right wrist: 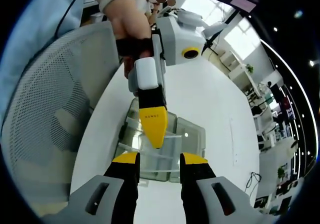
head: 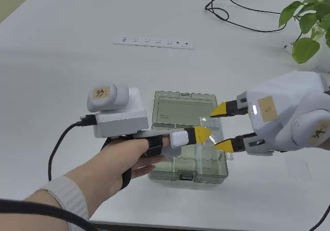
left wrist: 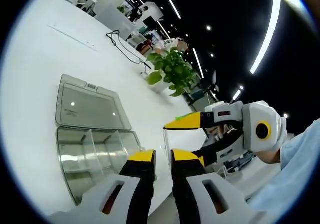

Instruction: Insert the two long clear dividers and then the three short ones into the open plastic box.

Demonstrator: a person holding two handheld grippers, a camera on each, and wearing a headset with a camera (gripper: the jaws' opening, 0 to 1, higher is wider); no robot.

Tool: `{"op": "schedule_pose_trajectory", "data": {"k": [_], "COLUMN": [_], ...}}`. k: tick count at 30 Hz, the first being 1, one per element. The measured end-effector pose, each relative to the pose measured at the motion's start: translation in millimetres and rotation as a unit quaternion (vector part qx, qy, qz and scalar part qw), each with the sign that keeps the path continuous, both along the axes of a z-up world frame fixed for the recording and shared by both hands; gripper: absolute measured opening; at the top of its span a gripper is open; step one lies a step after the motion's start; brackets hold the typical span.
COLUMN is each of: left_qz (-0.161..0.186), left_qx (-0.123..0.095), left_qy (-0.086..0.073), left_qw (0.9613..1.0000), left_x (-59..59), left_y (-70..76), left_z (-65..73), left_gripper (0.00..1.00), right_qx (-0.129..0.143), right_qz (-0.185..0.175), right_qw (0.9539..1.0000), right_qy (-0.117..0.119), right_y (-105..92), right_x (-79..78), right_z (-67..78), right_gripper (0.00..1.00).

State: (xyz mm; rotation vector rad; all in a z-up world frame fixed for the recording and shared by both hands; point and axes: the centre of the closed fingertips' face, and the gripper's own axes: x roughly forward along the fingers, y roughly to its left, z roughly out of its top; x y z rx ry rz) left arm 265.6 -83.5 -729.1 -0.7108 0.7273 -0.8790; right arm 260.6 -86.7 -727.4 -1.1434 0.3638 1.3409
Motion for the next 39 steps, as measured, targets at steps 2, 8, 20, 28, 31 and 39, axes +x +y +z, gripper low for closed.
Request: {"op": "schedule_pose_trajectory", "data": {"k": [2,8,20,28,31,39], "left_qz": [-0.001,-0.003,-0.01,-0.025,-0.037,-0.101], "left_qx": [-0.003,-0.016,-0.024,-0.012,0.0,0.04], "left_qy": [0.003,0.016,0.026,0.011,-0.006,-0.089], "left_qw": [1.0,0.9997,0.9993,0.9996,0.9993,0.9901], "left_x": [-0.6,-4.1,-9.9,-12.3,-13.7,-21.0], "left_y": [-0.5,-2.6,-4.1,-4.6,-3.6,-0.3], "left_z": [-0.4,0.7,1.4,2.6,1.9,2.8], "left_gripper": [0.05,0.0,0.0,0.0,0.0,0.0], "right_qx": [-0.005,-0.014,-0.018,-0.011,0.01,0.051], "right_qz": [0.005,0.014,0.023,0.011,-0.003,-0.032], "right_qw": [1.0,0.9997,0.9993,0.9999,0.9997,0.9927], "right_qy": [-0.006,-0.014,-0.022,-0.003,0.023,0.104], "right_y": [0.3,1.1,1.0,-1.6,-1.7,0.1], "right_x": [-0.8,-3.3,-7.0,-5.6,-5.6,-10.3], "right_z": [-0.7,-2.3,-1.7,-1.0,4.3,17.2], "right_gripper": [0.32,0.32,0.33,0.39,0.41,0.36]}}
